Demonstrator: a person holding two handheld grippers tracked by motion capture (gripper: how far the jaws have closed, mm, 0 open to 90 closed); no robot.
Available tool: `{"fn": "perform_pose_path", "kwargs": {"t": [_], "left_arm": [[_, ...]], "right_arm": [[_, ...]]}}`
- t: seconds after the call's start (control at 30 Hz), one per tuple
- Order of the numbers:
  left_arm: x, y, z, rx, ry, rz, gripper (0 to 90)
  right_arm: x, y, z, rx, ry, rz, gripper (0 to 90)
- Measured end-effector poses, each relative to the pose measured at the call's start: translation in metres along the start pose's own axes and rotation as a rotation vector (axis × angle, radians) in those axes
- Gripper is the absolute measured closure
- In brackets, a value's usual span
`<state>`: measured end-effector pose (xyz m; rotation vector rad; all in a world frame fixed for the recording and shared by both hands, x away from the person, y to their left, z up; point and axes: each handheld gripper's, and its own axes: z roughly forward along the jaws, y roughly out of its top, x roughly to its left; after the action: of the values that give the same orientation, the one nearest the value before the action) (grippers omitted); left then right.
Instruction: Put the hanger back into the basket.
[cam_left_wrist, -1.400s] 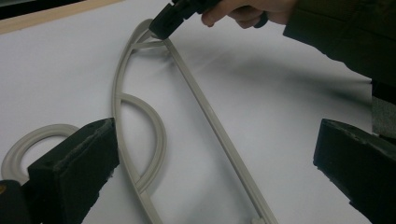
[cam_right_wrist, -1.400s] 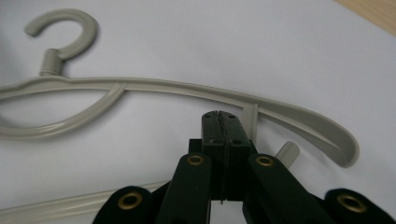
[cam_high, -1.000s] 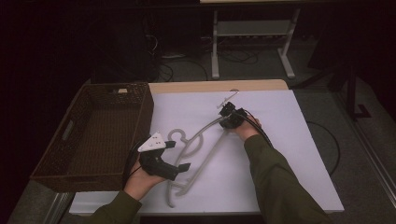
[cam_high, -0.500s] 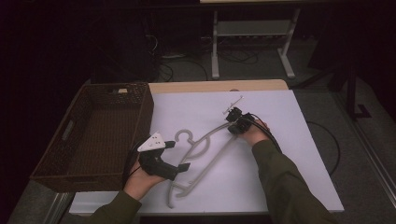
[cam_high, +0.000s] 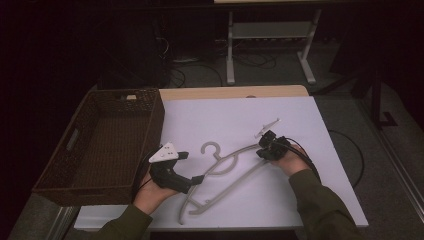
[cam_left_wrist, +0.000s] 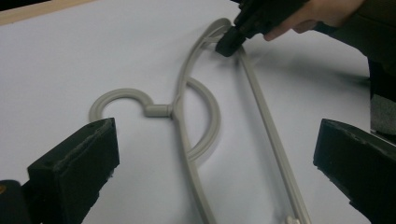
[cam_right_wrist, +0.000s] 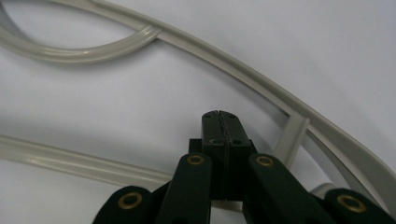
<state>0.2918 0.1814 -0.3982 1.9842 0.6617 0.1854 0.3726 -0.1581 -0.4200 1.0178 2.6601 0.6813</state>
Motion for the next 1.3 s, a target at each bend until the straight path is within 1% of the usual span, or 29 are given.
{"fn": "perform_pose_path", "kwargs": {"t": [0.03,0.13,0.2,0.23,0.27,0.3,0.33,0.4,0.43,0.47,0.53,0.63,0.67,0.7,0.73,0.77,0.8,0.83,0.87,0.93,1.03,1.1,1.2,1.23,1.3], "left_arm": [[0.0,0.0,0.0,0.003,-0.001,-0.002,0.0],[-0.001,0.0,0.001,0.003,-0.001,0.0,0.0],[-0.001,0.0,0.001,0.004,-0.001,0.0,0.0],[0.0,0.0,0.001,0.003,0.0,-0.001,0.0],[0.0,0.0,0.001,0.003,0.0,-0.001,0.0],[0.0,0.0,0.001,0.003,0.001,0.0,0.0],[0.0,0.0,0.001,0.002,0.0,-0.002,0.0],[0.0,0.0,0.001,0.003,0.001,-0.001,0.0],[0.0,0.0,0.001,0.003,0.001,-0.001,0.0],[0.0,0.0,0.002,0.006,0.0,0.001,0.0],[0.0,0.0,0.002,0.008,0.0,0.003,0.0],[0.0,0.0,0.002,0.009,-0.001,0.001,0.0],[0.0,0.0,0.002,0.009,-0.001,0.001,0.0],[0.0,0.0,0.001,0.008,-0.001,0.0,0.0],[0.0,0.0,0.001,0.008,-0.001,0.0,0.0],[0.0,0.0,0.001,0.009,-0.001,0.002,0.0],[0.0,0.0,0.001,0.007,-0.002,0.002,0.0],[0.0,0.0,0.0,0.007,-0.002,0.002,0.0],[0.0,0.0,0.0,0.007,-0.002,0.002,0.0],[0.0,0.0,0.001,0.01,-0.002,0.003,0.0],[0.0,0.0,0.001,0.009,-0.002,0.003,0.0],[0.0,0.0,0.001,0.011,-0.002,0.006,0.0],[-0.001,0.0,0.001,0.01,-0.002,0.005,0.0],[-0.001,0.0,0.001,0.01,-0.003,0.006,0.0],[-0.001,0.0,0.002,0.008,-0.003,0.004,0.0]], "right_arm": [[0.002,-0.003,-0.001,0.008,0.004,0.006,89.2],[0.004,-0.009,-0.004,0.006,0.013,0.005,89.2],[0.004,-0.01,-0.004,0.005,0.02,0.011,89.2],[0.005,-0.009,-0.006,-0.013,0.024,0.015,89.2],[0.005,-0.009,-0.006,-0.013,0.024,0.015,89.2],[0.008,-0.005,-0.008,-0.055,0.039,0.011,89.2],[0.011,-0.002,-0.009,-0.072,0.054,0.008,89.2],[0.019,0.005,-0.009,-0.092,0.072,0.002,89.2],[0.019,0.005,-0.009,-0.092,0.072,0.002,89.2],[0.026,0.014,-0.007,-0.11,0.081,-0.018,89.2],[0.033,0.022,-0.004,-0.125,0.103,-0.034,89.2],[0.044,0.035,0.006,-0.115,0.125,-0.067,89.2],[0.044,0.035,0.006,-0.115,0.125,-0.067,89.2],[0.05,0.041,0.015,-0.104,0.128,-0.108,89.2],[0.05,0.041,0.015,-0.104,0.128,-0.108,89.2],[0.055,0.046,0.023,-0.096,0.133,-0.118,89.2],[0.058,0.047,0.026,-0.084,0.136,-0.124,89.2],[0.059,0.048,0.029,-0.073,0.132,-0.141,89.2],[0.059,0.048,0.029,-0.073,0.132,-0.141,89.2],[0.065,0.048,0.034,-0.048,0.131,-0.157,89.2],[0.067,0.047,0.036,-0.023,0.105,-0.175,89.2],[0.067,0.046,0.036,-0.024,0.105,-0.177,89.2],[0.064,0.045,0.035,-0.015,0.058,-0.179,89.3],[0.061,0.045,0.034,-0.017,0.05,-0.175,89.3],[0.056,0.043,0.034,-0.017,0.047,-0.16,89.4]]}}
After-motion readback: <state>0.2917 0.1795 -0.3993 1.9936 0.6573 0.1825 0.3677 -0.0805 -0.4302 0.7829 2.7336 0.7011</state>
